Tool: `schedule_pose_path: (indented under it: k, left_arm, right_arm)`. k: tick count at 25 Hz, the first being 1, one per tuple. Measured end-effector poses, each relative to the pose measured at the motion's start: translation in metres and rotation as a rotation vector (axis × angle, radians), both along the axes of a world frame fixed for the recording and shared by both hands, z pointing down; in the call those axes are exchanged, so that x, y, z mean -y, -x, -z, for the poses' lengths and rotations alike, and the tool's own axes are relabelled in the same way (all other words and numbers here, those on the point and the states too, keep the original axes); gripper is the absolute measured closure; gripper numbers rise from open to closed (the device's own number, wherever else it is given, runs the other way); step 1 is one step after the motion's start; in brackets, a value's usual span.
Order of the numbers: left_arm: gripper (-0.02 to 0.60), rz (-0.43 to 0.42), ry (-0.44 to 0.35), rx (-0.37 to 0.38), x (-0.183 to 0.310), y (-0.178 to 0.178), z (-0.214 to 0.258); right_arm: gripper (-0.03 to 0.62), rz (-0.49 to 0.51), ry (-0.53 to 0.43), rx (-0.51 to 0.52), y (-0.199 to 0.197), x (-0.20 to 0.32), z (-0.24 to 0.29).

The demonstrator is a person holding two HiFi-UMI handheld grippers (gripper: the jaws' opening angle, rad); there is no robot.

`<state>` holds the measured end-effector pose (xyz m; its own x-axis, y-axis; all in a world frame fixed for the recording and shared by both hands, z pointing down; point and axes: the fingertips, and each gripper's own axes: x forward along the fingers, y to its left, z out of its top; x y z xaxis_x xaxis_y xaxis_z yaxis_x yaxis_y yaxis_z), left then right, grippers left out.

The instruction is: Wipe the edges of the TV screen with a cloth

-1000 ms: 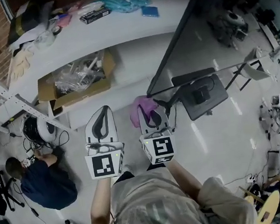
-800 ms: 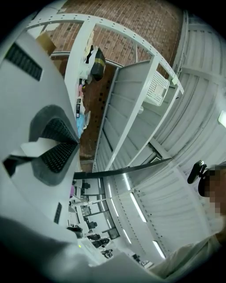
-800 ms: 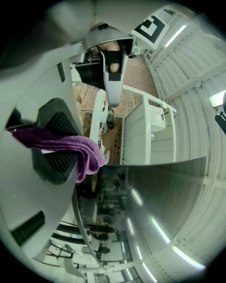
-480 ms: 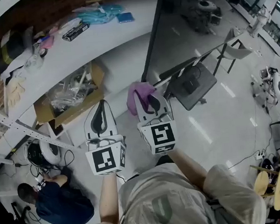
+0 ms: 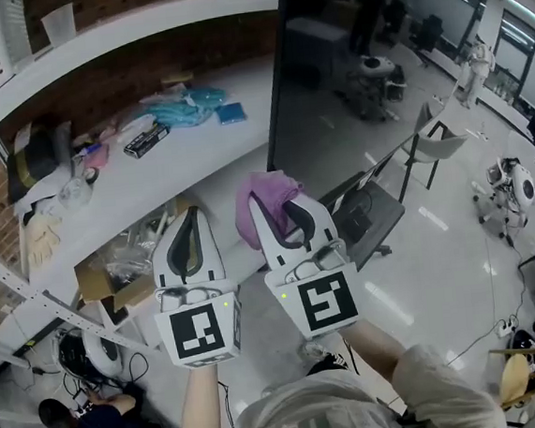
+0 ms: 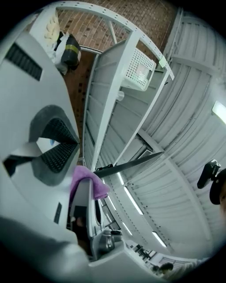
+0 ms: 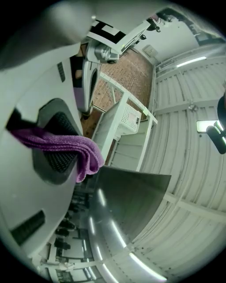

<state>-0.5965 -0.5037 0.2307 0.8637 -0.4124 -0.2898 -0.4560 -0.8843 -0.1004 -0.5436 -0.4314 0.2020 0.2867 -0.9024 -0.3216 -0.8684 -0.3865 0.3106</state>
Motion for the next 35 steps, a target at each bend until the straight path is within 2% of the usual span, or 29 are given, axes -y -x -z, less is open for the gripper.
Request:
schedule_pose_path:
  k: [5,10,13,18,24,28,35]
  left_arm:
    - [0.566,-0.073,-0.053,-0.068,-0.019,-0.013,0.077]
    - [0.566,-0.104,-0.139,-0.116,-0.029,-0.027,0.145]
    - [0.566,-0.110,-0.204,-0.119,-0.040,-0.032,0.182]
    - [0.566,-0.149,-0.234,-0.140,-0.046,-0.036,0.241]
    - [0.566,-0.164,-0.227,-0.183,-0.039,-0.031,0.301]
    - [0.566,-0.198,-0.253,-0.208,-0.048,-0.025,0.321]
    - [0.566,-0.188,-0.294,-0.195,-0.054,-0.038,0.353]
  right_arm:
    - [0.539,0.000,-0.024,-0.084,0.001,-0.008,0.067]
    - [0.540,-0.029,-0.048,-0.241,0.002,-0.010,0.147]
    - [0.539,-0.066,-0.060,-0.305,0.002,-0.016,0.191]
    - [0.540,-0.091,-0.135,-0.400,0.002,-0.020,0.262]
    - [0.539,-0.115,-0.152,-0.447,0.002,-0.025,0.324]
    - [0.539,-0.089,-0.154,-0.451,0.002,-0.027,0.355]
    - [0.540,-0.095,-0.185,-0.470,0.001,-0.032,0.398]
